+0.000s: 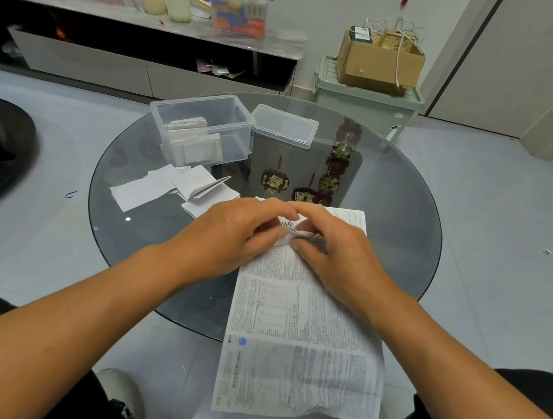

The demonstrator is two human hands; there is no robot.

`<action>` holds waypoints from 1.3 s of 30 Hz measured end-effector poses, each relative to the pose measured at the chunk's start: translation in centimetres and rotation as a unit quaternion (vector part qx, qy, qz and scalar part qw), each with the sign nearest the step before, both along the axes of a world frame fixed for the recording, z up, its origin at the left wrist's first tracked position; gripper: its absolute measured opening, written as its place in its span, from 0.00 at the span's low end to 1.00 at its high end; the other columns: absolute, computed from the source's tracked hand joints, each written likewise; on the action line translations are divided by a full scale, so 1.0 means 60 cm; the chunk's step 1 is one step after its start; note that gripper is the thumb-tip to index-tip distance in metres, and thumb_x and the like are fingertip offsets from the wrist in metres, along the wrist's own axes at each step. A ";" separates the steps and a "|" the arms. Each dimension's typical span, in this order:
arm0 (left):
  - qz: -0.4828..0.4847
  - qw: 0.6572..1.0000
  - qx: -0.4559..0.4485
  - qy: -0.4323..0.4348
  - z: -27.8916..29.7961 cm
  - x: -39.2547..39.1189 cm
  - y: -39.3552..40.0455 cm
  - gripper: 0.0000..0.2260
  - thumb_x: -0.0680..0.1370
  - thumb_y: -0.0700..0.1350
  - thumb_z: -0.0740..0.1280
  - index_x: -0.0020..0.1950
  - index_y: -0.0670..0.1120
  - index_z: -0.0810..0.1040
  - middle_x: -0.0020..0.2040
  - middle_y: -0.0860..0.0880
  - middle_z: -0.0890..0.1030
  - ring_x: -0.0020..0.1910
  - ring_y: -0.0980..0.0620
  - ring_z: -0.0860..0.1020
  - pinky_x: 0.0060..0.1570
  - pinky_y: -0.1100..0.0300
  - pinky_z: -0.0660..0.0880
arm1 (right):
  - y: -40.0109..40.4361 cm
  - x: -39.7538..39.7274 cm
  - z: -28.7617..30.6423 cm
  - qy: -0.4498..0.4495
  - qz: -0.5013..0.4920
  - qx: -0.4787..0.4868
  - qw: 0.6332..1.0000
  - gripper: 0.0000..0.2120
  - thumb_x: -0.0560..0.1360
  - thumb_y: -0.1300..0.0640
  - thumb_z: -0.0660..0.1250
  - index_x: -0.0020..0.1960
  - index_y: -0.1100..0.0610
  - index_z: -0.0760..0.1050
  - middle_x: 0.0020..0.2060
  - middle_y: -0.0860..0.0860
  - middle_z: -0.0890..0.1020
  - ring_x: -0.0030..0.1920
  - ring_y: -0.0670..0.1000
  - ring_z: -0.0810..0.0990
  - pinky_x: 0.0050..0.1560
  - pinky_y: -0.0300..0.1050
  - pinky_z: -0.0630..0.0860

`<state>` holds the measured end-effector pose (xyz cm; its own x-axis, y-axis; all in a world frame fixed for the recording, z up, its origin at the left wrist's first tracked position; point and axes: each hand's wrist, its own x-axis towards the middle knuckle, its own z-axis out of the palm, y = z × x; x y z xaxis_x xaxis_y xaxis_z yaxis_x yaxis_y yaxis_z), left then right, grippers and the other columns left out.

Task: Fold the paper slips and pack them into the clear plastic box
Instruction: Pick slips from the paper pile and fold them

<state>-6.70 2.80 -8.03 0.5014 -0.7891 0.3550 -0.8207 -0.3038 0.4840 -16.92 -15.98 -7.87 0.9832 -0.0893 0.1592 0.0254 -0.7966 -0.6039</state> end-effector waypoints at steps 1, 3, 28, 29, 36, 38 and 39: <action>-0.005 0.999 0.017 0.028 0.003 -0.004 0.001 0.15 0.80 0.55 0.69 0.67 0.59 0.74 0.48 0.61 0.78 0.47 0.61 0.76 0.44 0.69 0.72 | -0.002 0.001 -0.001 -0.001 -0.010 0.009 1.000 0.23 0.80 0.54 0.71 0.71 0.37 0.71 0.49 0.40 0.83 0.51 0.41 0.80 0.56 0.48 0.80; 0.012 0.994 0.063 0.086 0.005 -0.007 0.002 0.23 0.75 0.61 0.72 0.68 0.64 0.69 0.49 0.60 0.77 0.49 0.61 0.75 0.45 0.64 0.74 | -0.007 0.002 0.000 0.021 -0.032 0.055 0.998 0.19 0.80 0.50 0.70 0.67 0.34 0.72 0.45 0.41 0.83 0.48 0.41 0.81 0.51 0.48 0.82; 0.001 0.956 0.138 -0.259 -0.017 -0.002 -0.027 0.08 0.73 0.37 0.74 0.51 0.44 0.82 0.38 0.47 0.78 0.35 0.47 0.73 0.33 0.53 0.70 | -0.019 0.039 -0.019 0.028 -0.142 0.030 0.989 0.04 0.80 0.51 0.69 0.46 0.45 0.79 0.42 0.41 0.81 0.44 0.42 0.78 0.46 0.45 0.77; 0.010 0.957 0.131 -0.258 -0.018 -0.003 -0.026 0.07 0.73 0.37 0.74 0.49 0.43 0.81 0.38 0.46 0.77 0.35 0.48 0.72 0.33 0.55 0.67 | -0.019 0.036 -0.017 0.033 -0.129 0.028 0.991 0.03 0.80 0.50 0.68 0.47 0.44 0.79 0.44 0.41 0.81 0.44 0.42 0.78 0.45 0.42 0.75; 0.164 0.945 0.164 -0.232 0.001 0.014 -0.002 0.08 0.66 0.30 0.76 0.40 0.38 0.80 0.35 0.40 0.77 0.33 0.46 0.66 0.33 0.55 0.60 | -0.058 0.016 -0.012 0.072 -0.101 0.003 0.992 0.10 0.79 0.45 0.70 0.59 0.43 0.80 0.52 0.41 0.75 0.50 0.42 0.75 0.51 0.40 0.73; 0.192 0.935 0.171 -0.244 0.010 0.021 0.005 0.13 0.57 0.23 0.74 0.31 0.37 0.76 0.29 0.40 0.72 0.27 0.44 0.64 0.31 0.56 0.58 | -0.077 0.016 -0.010 0.078 -0.126 -0.007 0.989 0.12 0.78 0.44 0.71 0.60 0.44 0.80 0.54 0.44 0.76 0.52 0.44 0.76 0.54 0.46 0.76; 0.194 0.933 0.170 -0.249 0.010 0.026 0.008 0.14 0.55 0.22 0.71 0.29 0.38 0.75 0.28 0.41 0.71 0.28 0.46 0.62 0.31 0.56 0.58 | -0.086 0.016 -0.009 0.082 -0.141 -0.008 0.987 0.13 0.78 0.43 0.72 0.60 0.44 0.80 0.54 0.45 0.77 0.52 0.47 0.77 0.55 0.48 0.77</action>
